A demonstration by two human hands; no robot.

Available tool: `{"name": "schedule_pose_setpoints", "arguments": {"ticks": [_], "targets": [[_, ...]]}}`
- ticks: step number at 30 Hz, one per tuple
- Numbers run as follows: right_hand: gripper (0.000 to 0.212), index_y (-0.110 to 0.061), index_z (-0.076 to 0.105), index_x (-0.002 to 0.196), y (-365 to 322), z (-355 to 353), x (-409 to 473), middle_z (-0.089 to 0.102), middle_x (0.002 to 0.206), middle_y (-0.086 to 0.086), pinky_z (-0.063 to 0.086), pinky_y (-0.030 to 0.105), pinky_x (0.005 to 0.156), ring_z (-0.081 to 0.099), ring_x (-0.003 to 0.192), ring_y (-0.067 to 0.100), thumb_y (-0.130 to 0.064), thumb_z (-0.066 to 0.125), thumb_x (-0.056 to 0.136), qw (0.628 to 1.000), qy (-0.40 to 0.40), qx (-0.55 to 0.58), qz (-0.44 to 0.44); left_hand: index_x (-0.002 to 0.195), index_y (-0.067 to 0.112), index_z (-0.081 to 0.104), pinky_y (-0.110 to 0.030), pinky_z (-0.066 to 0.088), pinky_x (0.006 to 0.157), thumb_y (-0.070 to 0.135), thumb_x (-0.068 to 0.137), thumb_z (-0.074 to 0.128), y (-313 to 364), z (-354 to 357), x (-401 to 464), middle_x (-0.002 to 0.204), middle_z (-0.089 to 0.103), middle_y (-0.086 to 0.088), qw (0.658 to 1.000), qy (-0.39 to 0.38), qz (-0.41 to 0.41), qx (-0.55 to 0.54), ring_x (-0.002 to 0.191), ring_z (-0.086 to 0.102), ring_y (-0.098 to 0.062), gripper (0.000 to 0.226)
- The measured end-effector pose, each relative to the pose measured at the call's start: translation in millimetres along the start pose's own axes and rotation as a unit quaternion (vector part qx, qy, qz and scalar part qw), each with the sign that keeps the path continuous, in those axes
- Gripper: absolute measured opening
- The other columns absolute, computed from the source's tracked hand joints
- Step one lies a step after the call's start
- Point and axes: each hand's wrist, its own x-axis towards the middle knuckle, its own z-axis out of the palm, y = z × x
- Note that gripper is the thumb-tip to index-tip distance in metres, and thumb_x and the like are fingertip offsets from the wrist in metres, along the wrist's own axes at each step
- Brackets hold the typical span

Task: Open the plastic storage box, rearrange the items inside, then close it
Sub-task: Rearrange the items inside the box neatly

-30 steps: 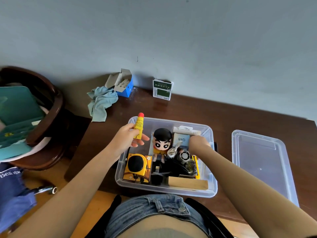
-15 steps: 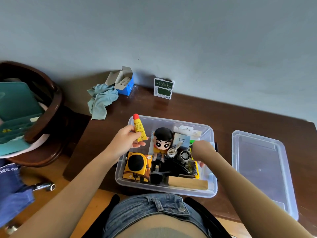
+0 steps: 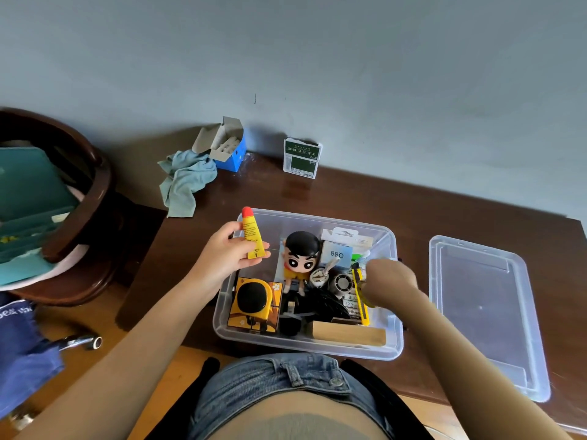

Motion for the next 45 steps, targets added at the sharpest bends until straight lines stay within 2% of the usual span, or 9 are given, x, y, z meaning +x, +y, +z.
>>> {"name": "schedule_pose_setpoints", "arguments": {"ticks": [7, 12, 15, 20, 26, 30, 34, 37, 45], "targets": [[0.028, -0.011, 0.057, 0.095, 10.2, -32.2, -10.1, 0.064, 0.088, 0.006, 0.053, 0.04, 0.075, 0.063, 0.079, 0.024, -0.038, 0.052, 0.092, 0.961, -0.012, 0.258, -0.101, 0.118, 0.004, 0.047, -0.039, 0.053, 0.082, 0.0, 0.094, 0.051, 9.1, 7.5, 2.2, 0.094, 0.064, -0.019, 0.996, -0.009, -0.04, -0.078, 0.088, 0.066, -0.033, 0.024], [0.042, -0.011, 0.055, 0.078, -15.5, -29.9, -4.5, 0.055, 0.076, 0.002, 0.04, 0.031, 0.063, 0.05, 0.07, 0.017, -0.052, 0.053, 0.089, 0.948, 0.039, 0.287, -0.132, 0.114, 0.003, 0.051, -0.037, 0.055, 0.079, 0.01, 0.095, 0.053, 9.7, 5.5, 3.5, 0.09, 0.063, -0.016, 0.999, 0.007, -0.029, -0.044, 0.082, 0.066, -0.028, 0.02], [0.042, -0.016, 0.042, 0.063, -21.8, -27.3, -3.0, 0.046, 0.065, -0.004, 0.031, 0.028, 0.056, 0.043, 0.064, 0.013, -0.047, 0.058, 0.087, 0.932, 0.075, 0.321, -0.149, 0.107, 0.009, 0.054, -0.024, 0.056, 0.071, 0.014, 0.096, 0.052, 3.3, -1.0, 4.0, 0.098, 0.065, -0.012, 0.989, 0.023, 0.056, 0.133, 0.083, 0.069, -0.019, 0.012], [0.034, -0.005, 0.056, 0.071, -24.4, -23.4, -0.3, 0.059, 0.075, 0.002, 0.044, 0.034, 0.067, 0.055, 0.075, 0.02, -0.036, 0.061, 0.085, 0.908, 0.092, 0.381, -0.148, 0.093, 0.012, 0.056, -0.016, 0.036, 0.054, 0.024, 0.098, 0.049, -6.1, 2.4, 11.0, 0.078, 0.055, 0.002, 0.867, 0.062, 0.21, 0.447, 0.067, 0.054, -0.01, 0.015], [0.037, -0.006, 0.049, 0.068, -22.5, -17.4, 1.6, 0.057, 0.069, 0.02, 0.037, 0.03, 0.058, 0.059, 0.064, 0.033, -0.036, 0.06, 0.086, 0.895, 0.071, 0.413, -0.152, 0.131, 0.005, 0.038, -0.022, 0.037, 0.045, 0.01, 0.096, 0.047, -1.0, 23.2, 39.9, 0.079, 0.053, -0.003, 0.745, -0.048, 0.049, 0.664, 0.065, 0.053, -0.011, 0.036], [0.039, -0.015, 0.041, 0.06, -21.2, -11.0, -2.2, 0.051, 0.06, 0.006, 0.036, 0.029, 0.057, 0.053, 0.061, 0.019, -0.035, 0.061, 0.087, 0.885, 0.073, 0.435, -0.149, 0.14, -0.004, 0.03, -0.03, 0.053, 0.076, 0.0, 0.093, 0.046, -1.7, 39.4, 60.6, 0.11, 0.063, -0.015, 0.696, -0.091, 0.003, 0.712, 0.1, 0.062, -0.025, 0.05], [0.039, -0.018, 0.039, 0.059, -20.6, -0.2, -10.7, 0.046, 0.056, -0.004, 0.033, 0.029, 0.056, 0.046, 0.055, 0.013, -0.034, 0.062, 0.087, 0.89, 0.063, 0.432, -0.134, 0.145, -0.011, 0.011, -0.019, 0.038, 0.047, -0.007, 0.088, 0.048, -11.8, 44.9, 78.8, 0.081, 0.058, -0.01, 0.722, -0.096, -0.043, 0.684, 0.072, 0.057, -0.018, 0.068], [0.039, -0.017, 0.039, 0.06, -15.3, 5.1, -15.7, 0.045, 0.058, -0.002, 0.031, 0.028, 0.055, 0.044, 0.059, 0.015, -0.03, 0.061, 0.089, 0.886, 0.065, 0.442, -0.126, 0.143, -0.009, 0.024, -0.017, 0.034, 0.043, -0.009, 0.086, 0.049, -21.3, 48.2, 83.7, 0.07, 0.05, -0.006, 0.722, -0.092, -0.06, 0.683, 0.065, 0.055, -0.016, 0.062], [0.036, -0.006, 0.046, 0.07, -2.6, 6.9, -18.0, 0.038, 0.059, 0.001, 0.028, 0.026, 0.055, 0.032, 0.054, 0.012, -0.033, 0.06, 0.089, 0.878, 0.057, 0.462, -0.11, 0.114, -0.001, 0.054, -0.023, 0.048, 0.071, -0.002, 0.086, 0.059, -39.6, 48.9, 93.3, 0.109, 0.065, -0.014, 0.746, -0.062, -0.081, 0.658, 0.098, 0.064, -0.025, 0.028]]}}
